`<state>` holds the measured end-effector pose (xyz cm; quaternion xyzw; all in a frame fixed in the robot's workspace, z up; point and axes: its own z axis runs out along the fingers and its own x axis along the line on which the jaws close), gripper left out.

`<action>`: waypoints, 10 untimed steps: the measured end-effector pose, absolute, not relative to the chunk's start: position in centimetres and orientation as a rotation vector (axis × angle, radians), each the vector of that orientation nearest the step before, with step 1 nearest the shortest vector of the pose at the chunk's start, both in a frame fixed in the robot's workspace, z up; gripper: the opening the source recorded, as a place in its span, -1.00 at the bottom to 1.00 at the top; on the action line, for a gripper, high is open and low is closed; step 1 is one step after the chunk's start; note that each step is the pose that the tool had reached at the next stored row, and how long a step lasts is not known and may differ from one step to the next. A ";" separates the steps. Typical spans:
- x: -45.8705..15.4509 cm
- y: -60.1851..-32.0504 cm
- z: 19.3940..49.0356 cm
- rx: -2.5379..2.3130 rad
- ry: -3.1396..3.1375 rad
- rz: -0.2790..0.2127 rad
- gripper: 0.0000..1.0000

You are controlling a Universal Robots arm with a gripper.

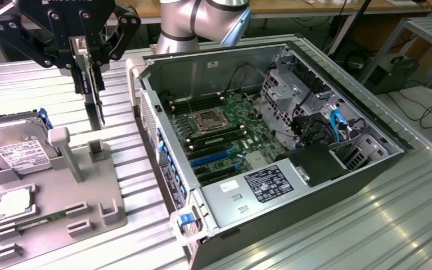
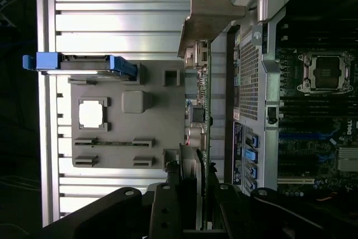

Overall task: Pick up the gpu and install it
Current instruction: 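Pick up the gpu and move the gpu toward the slot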

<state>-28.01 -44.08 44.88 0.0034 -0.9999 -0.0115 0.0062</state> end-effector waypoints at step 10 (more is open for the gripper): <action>-27.5 -44.1 44.9 0.011 -3.129 -0.036 -0.45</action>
